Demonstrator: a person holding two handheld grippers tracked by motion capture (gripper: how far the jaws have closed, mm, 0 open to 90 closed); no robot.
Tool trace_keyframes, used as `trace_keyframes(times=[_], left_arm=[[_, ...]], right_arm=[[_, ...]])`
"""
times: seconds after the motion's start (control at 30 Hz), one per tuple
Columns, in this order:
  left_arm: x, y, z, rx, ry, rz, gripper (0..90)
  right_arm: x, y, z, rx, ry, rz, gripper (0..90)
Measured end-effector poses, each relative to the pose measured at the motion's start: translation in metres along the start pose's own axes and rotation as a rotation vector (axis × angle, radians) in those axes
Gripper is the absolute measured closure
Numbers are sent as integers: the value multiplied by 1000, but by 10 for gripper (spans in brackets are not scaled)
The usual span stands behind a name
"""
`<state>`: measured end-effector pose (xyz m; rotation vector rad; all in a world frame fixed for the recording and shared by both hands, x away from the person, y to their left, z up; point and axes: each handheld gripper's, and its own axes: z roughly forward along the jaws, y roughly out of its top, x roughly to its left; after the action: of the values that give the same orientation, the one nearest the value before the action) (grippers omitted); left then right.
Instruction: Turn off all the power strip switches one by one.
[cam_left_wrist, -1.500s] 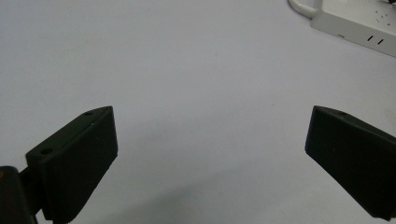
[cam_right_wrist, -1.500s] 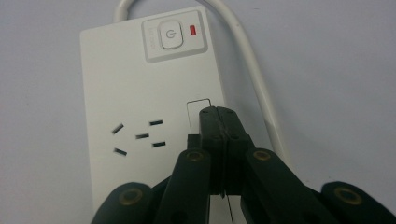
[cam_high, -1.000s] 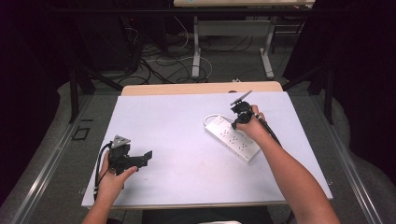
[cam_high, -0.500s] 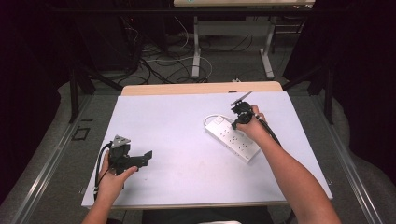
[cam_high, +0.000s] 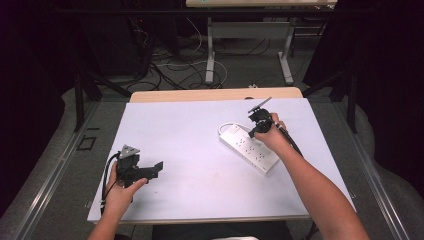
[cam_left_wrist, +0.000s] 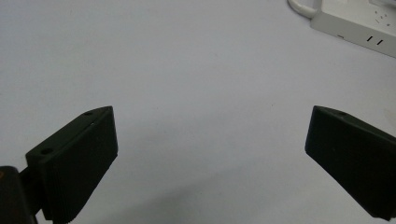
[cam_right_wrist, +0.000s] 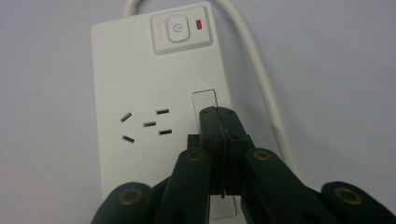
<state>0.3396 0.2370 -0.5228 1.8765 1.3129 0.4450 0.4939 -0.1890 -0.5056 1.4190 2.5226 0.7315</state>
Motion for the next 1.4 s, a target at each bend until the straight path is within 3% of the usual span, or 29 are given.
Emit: trace_keyframes(times=[0.1, 0.17, 0.23, 0.27, 0.33, 0.37, 0.4, 0.43, 0.53, 0.57, 0.6, 0.63, 0.67, 0.83, 0.93, 0.97, 1.17, 1.4], left_arm=[[0, 0, 0, 3, 0, 1, 22], [0, 0, 0, 3, 0, 1, 22], [0, 0, -1, 6, 1, 5, 22], [0, 0, -1, 6, 1, 5, 22], [0, 0, 0, 2, 1, 1, 22], [0, 0, 0, 3, 1, 2, 22], [0, 0, -1, 8, 1, 5, 22], [0, 0, -1, 8, 1, 5, 22], [0, 0, -1, 4, 2, 4, 22], [0, 0, -1, 5, 3, 4, 22], [0, 0, -1, 5, 2, 5, 22], [0, 1, -1, 7, 2, 5, 22], [0, 1, -1, 8, 2, 6, 22], [0, 0, -1, 2, 1, 3, 22], [0, 0, 0, -2, -1, 4, 22], [0, 0, 0, -2, -1, 4, 22], [0, 0, 0, 1, 0, 10, 22], [0, 1, -1, 2, 3, 12, 22]], right_arm=[[0, 0, -1, 7, 4, -8, 900], [-1, -1, 0, -29, 16, -27, 900], [-1, -1, -5, 29, -3, -39, 900], [0, -2, -3, -11, 15, -22, 900], [-2, -2, -6, 6, 18, -43, 900], [-2, -3, -6, -5, 7, -40, 900], [-2, -4, -6, -20, 26, -25, 900], [-3, -4, -8, 7, 5, -24, 900], [-3, -6, -7, -38, 19, -1, 900], [-3, -6, -11, 4, 0, 11, 900], [-6, -7, -12, 14, -11, -21, 900], [-6, -9, -11, -11, 12, -18, 900], [-5, -9, -12, 5, 0, 3, 900], [-9, -15, -13, -6, 7, 2, 900], [-12, -18, -13, 9, 13, -30, 900], [-11, -19, -13, 6, 10, -11, 900], [-10, -21, -15, 29, 23, -35, 900], [-9, -23, -15, 36, 4, -58, 900]])
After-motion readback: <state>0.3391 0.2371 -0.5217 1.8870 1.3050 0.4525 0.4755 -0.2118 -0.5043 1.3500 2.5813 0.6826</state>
